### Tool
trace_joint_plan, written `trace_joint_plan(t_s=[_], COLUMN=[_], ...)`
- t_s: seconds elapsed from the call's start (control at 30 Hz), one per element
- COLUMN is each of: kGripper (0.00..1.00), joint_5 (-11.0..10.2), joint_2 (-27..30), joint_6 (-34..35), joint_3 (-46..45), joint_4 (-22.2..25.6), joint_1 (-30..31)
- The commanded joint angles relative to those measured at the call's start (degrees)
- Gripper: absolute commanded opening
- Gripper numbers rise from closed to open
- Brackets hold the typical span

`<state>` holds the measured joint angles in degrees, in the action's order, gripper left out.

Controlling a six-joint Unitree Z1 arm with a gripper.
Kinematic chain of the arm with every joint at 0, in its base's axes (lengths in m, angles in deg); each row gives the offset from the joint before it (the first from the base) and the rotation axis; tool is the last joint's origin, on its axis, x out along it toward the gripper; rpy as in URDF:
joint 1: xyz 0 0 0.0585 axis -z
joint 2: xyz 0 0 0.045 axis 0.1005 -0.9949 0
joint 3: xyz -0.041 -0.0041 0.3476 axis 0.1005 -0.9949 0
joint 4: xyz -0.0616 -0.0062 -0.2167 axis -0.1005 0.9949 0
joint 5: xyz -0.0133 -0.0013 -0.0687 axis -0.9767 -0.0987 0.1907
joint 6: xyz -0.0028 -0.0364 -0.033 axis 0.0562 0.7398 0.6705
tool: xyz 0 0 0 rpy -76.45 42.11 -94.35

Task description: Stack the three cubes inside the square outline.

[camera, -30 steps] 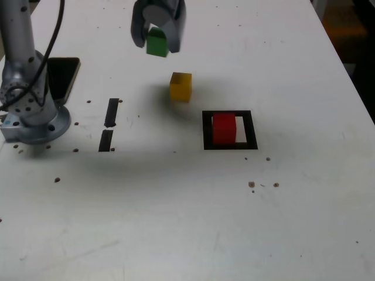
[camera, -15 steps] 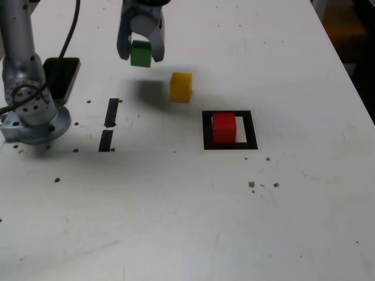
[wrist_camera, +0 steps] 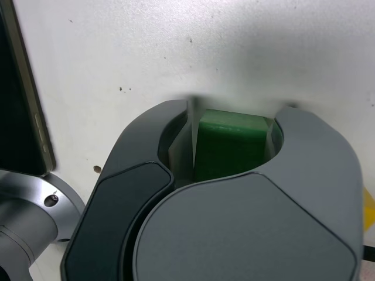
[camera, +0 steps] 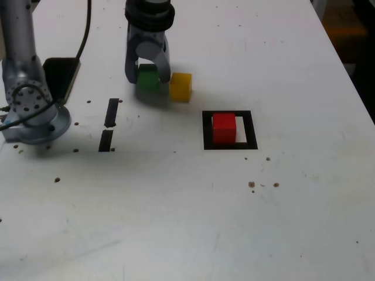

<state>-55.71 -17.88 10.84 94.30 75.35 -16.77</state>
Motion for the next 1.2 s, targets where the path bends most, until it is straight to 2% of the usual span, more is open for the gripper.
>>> trace_joint_plan(t_s=[0.0, 0.27, 0.33, 0.43, 0.67, 0.77, 0.87, 0.97, 1.17], kGripper=[0.42, 0.64, 0.74, 0.83, 0.84, 0.84, 0.84, 0.84, 0.84], joint_5=[-0.24, -0.56, -0.88, -1.82, -5.42, -7.91, -9.26, -9.45, -8.54], joint_2=[-0.13, -0.13, 0.02, 0.38, 1.74, 2.88, 3.84, 4.43, 4.66], joint_6=[-0.16, -0.63, -0.92, -0.97, -0.33, -0.15, -0.15, -0.15, -0.15], joint_3=[-0.32, -0.74, -0.78, -0.38, 2.37, 5.07, 7.97, 10.94, 12.73], joint_4=[-0.01, 0.72, 1.31, 2.63, 6.83, 10.67, 13.75, 15.71, 15.97], joint_1=[-0.33, -0.86, -0.93, -0.93, -0.93, -0.68, 0.37, 2.79, 5.86])
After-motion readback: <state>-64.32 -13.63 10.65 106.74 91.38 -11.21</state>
